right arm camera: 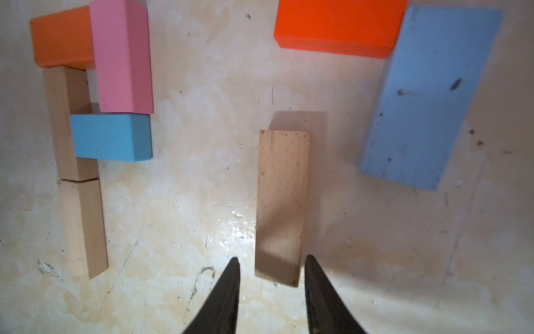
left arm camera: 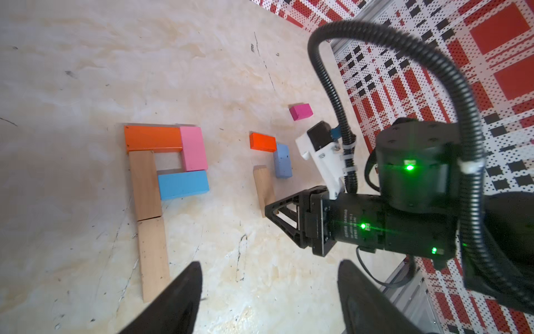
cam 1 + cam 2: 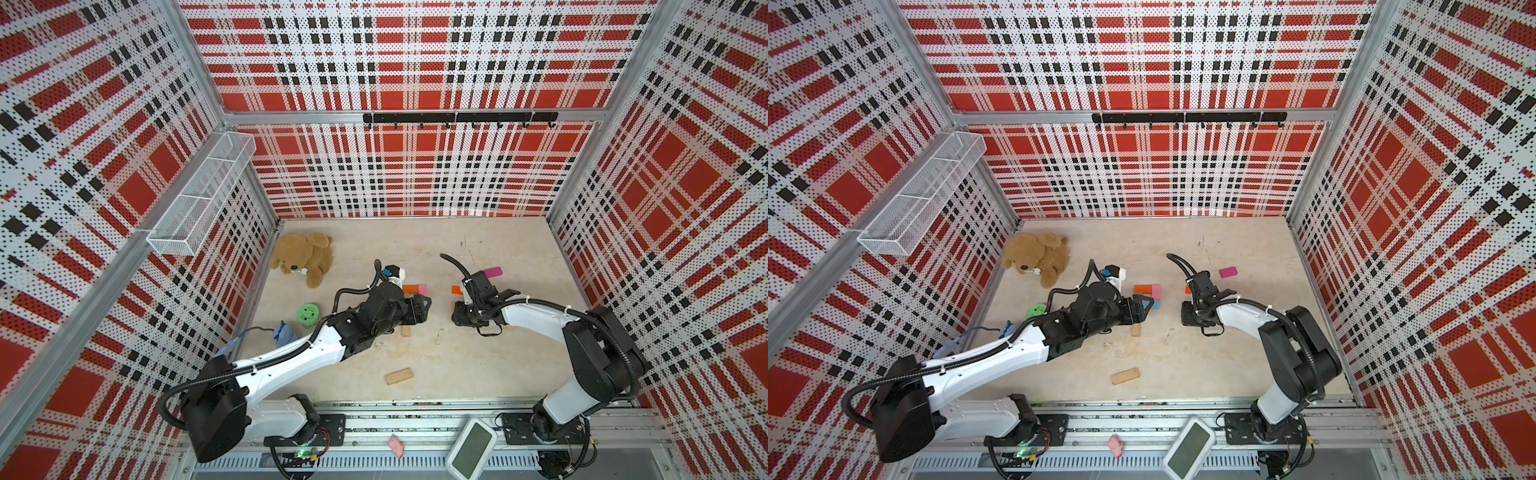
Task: Assemble the letter p with building blocks
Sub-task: Assemble the building block at the center of the board.
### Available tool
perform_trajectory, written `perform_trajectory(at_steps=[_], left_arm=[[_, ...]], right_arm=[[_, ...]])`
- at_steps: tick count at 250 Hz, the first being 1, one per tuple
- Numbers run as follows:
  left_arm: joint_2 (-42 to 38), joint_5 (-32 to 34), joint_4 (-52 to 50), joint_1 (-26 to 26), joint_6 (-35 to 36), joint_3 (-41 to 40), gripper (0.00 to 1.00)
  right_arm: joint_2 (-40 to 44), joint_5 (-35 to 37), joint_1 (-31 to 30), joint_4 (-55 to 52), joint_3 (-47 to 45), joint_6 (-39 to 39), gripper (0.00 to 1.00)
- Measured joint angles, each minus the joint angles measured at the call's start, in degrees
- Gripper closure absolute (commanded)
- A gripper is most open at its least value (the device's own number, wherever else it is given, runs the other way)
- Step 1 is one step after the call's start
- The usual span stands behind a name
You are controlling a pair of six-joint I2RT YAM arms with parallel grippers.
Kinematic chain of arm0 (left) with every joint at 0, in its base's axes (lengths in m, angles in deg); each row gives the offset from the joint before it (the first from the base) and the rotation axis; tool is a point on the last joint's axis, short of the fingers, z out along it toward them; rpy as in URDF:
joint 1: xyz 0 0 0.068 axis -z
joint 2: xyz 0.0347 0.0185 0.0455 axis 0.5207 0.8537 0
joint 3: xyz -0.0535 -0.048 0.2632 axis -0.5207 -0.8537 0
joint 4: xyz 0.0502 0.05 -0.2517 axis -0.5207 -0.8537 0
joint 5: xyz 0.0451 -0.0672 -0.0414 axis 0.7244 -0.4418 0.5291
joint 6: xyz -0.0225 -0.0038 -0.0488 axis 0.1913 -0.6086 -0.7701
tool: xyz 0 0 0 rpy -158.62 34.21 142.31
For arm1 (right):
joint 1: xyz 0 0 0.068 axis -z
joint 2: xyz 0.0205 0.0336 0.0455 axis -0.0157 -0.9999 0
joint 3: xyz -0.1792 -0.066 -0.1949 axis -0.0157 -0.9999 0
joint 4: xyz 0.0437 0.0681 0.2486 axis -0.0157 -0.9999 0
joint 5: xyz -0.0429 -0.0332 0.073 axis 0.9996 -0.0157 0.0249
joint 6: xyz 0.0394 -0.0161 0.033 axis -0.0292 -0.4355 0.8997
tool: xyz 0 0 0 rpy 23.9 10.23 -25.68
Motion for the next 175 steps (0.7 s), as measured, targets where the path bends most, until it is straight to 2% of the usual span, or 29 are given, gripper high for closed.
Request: perform_trajectory(at_steps=[67,175], left_arm=[[-7.4,3.8,-3.2,0.0,0.0,-2.8,0.20],[-6.5,4.0,-3.5,0.0,0.0,-2.9,0.20]], right_arm=[[-1.1,0.3,-0.3,-0.1,0.8,-0.1,0.69],[-3.2,1.6,-0.3,0.4,2.9,0.5,0.76]])
